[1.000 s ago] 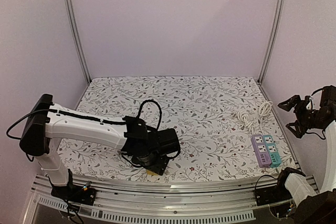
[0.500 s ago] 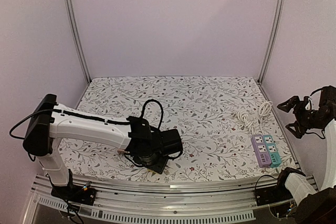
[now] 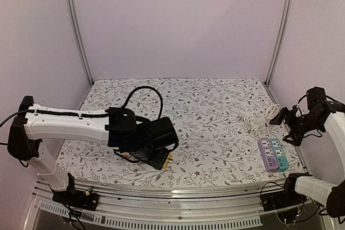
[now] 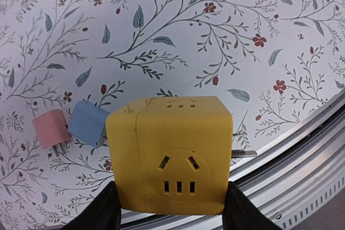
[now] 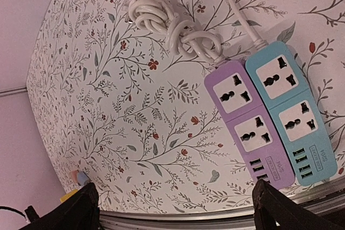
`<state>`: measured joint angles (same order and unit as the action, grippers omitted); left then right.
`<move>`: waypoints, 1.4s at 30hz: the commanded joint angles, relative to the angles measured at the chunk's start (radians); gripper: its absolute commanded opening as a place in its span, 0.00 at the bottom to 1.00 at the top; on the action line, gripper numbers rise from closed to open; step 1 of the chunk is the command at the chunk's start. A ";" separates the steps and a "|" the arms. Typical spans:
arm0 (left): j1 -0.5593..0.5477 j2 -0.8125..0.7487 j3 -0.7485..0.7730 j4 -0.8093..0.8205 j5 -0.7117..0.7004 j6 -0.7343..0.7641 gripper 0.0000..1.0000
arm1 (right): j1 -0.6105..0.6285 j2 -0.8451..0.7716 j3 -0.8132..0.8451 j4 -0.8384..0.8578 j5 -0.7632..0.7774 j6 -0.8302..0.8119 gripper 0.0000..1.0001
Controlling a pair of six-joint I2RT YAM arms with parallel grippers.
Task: Insert the plug
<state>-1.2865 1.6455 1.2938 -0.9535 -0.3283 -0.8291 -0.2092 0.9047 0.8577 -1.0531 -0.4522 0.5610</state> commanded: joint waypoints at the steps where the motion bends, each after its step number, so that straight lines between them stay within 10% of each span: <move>1: 0.006 -0.062 0.021 -0.030 -0.031 0.045 0.33 | 0.133 0.085 0.004 0.060 0.145 0.066 0.97; 23: -0.020 -0.213 0.089 -0.064 -0.015 0.084 0.31 | 0.314 0.696 0.248 0.291 0.404 -0.186 0.91; 31: -0.020 -0.208 0.114 -0.096 -0.029 0.069 0.29 | 0.351 0.872 0.315 0.307 0.422 -0.233 0.70; 36: -0.021 -0.219 0.123 -0.101 -0.035 0.057 0.29 | 0.372 0.929 0.345 0.295 0.377 -0.244 0.34; 42: -0.020 -0.226 0.113 -0.101 -0.038 0.050 0.28 | 0.485 0.951 0.459 0.257 0.338 -0.165 0.25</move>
<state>-1.2999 1.4475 1.3907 -1.0454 -0.3485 -0.7689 0.1867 1.8359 1.2236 -0.7811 -0.0673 0.3439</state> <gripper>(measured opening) 0.595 0.276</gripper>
